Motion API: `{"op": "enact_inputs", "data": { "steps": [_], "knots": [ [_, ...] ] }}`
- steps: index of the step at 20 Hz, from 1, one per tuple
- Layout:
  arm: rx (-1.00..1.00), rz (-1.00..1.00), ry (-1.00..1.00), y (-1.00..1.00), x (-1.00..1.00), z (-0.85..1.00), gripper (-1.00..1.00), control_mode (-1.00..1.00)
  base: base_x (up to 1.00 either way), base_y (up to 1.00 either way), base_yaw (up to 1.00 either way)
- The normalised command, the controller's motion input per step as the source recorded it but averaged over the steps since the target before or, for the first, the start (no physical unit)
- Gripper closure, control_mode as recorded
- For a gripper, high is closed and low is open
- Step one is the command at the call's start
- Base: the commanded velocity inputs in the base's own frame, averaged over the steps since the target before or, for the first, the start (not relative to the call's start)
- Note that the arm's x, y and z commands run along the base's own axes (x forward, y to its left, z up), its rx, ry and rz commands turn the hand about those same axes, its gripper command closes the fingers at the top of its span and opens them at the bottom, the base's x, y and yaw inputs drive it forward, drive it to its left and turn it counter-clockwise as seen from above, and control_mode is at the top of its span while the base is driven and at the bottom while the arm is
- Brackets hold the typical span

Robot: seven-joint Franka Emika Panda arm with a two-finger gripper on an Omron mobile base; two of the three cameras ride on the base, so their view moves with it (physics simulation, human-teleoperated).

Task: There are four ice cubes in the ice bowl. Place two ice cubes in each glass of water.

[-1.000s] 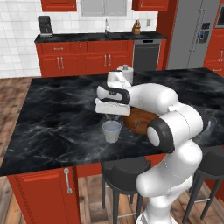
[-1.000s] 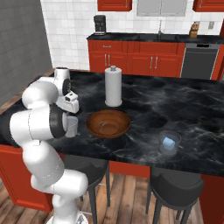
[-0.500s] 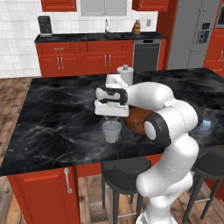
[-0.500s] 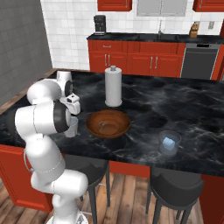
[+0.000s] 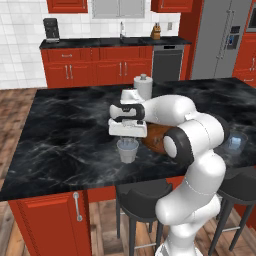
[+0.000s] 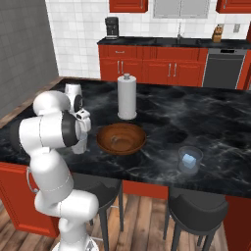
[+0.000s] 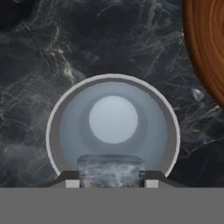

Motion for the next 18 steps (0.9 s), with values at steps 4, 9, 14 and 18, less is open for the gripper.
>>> {"op": "enact_inputs", "data": {
  "steps": [4, 9, 14, 18],
  "knots": [
    [0.0, 0.0, 0.0, 0.0, 0.0, -0.16, 1.0, -1.0, 0.0, 0.0, 0.0],
    [0.0, 0.0, 0.0, 0.0, 0.05, -0.08, 1.0, -1.0, 0.0, 0.0, 0.0],
    [0.0, 0.0, 0.0, 0.0, 0.03, -0.09, 1.0, -1.0, 0.0, 0.0, 0.0],
    [0.0, 0.0, 0.0, 0.0, 0.0, -0.09, 1.0, -1.0, 0.0, 0.0, 0.0]
  ]
}}
